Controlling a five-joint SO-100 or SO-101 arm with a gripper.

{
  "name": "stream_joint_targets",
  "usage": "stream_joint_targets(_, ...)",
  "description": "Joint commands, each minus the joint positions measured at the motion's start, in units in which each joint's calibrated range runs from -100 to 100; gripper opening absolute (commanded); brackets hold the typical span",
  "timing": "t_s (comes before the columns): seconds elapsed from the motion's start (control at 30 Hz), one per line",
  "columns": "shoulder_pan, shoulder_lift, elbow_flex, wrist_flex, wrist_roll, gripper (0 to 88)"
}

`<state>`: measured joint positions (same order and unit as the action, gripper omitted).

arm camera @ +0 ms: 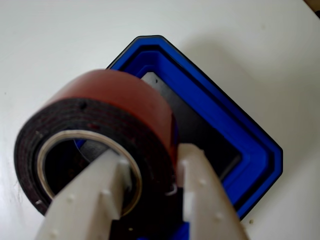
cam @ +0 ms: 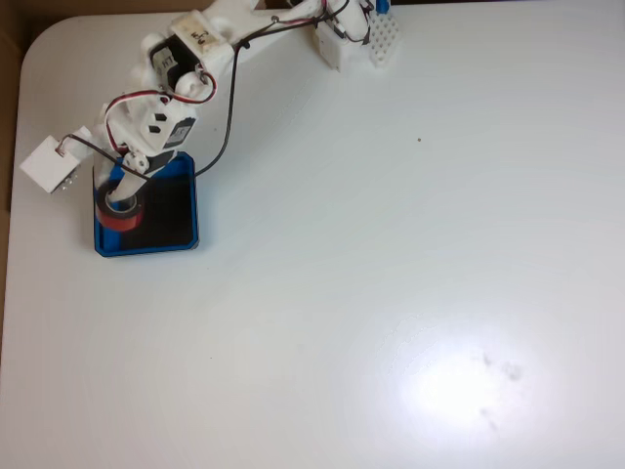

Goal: Pick the red roll and drop it in the blue box

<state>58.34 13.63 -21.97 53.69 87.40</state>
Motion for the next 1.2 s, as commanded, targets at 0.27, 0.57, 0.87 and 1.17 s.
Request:
stream_joint_targets(0.27,2.19,1.0,-0.31,6.45,0.34,0.5)
stream_joint_targets(0.57,2.48,4.93,-0.49,6.78,0.16,0.5)
stream_joint_targets(0.87,2.39,8.52,-1.03,6.62,0.16,0.5)
stream_joint_targets(1.17,4.14,8.78,-1.03,6.62,-0.36,1.0)
